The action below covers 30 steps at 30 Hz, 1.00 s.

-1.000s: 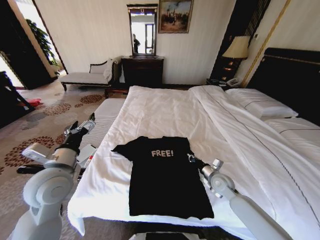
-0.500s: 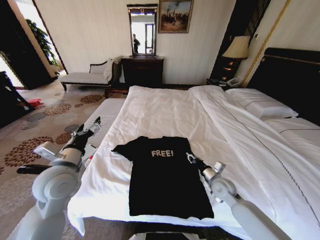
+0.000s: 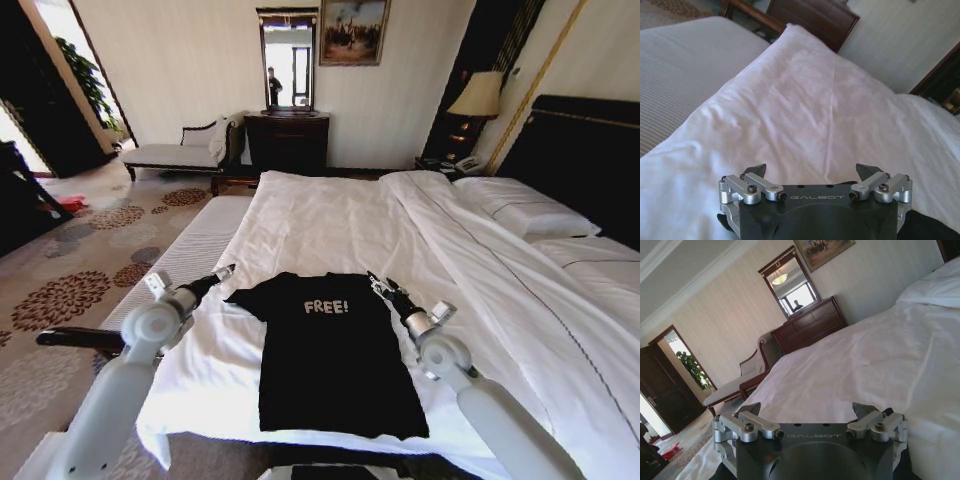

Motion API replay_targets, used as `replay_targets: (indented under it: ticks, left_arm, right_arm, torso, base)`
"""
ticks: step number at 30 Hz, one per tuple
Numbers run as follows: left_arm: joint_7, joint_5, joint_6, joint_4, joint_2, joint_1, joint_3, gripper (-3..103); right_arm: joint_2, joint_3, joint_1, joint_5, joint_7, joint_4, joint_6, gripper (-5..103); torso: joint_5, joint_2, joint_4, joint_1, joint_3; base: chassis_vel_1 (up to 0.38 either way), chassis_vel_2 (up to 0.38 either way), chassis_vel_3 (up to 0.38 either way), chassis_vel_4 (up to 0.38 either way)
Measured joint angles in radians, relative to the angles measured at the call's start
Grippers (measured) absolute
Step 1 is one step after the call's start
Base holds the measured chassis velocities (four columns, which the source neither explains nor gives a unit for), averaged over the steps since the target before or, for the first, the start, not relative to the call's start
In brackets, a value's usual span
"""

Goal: Fold the clothes on the bed.

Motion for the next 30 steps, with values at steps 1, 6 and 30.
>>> replay_targets:
  ticks: [1, 6, 30]
  left_arm:
    - [0.0, 0.0, 0.002, 0.057, -0.01, -0.047, 0.031, 100]
    - [-0.005, 0.002, 0.009, 0.254, -0.072, -0.223, 0.147, 100]
    - [0.001, 0.005, 0.113, 0.476, -0.192, -0.327, 0.248, 98]
  right_arm:
    - [0.002, -0.003, 0.003, -0.002, 0.0, -0.005, -0.001, 100]
    - [0.007, -0.005, 0.01, 0.0, 0.003, -0.016, -0.003, 100]
    - [0.025, -0.006, 0.02, 0.007, 0.02, -0.034, -0.007, 100]
  torso:
    - [0.0, 0.0, -0.0001, 0.0, 0.0]
    - [0.0003, 0.0, 0.0002, 0.0, 0.0]
    - [0.0002, 0.0, 0.0005, 0.0, 0.0]
  base:
    - [0.0, 0.0, 0.0, 0.0]
    - [0.0, 0.0, 0.0, 0.0]
    - [0.0, 0.0, 0.0, 0.0]
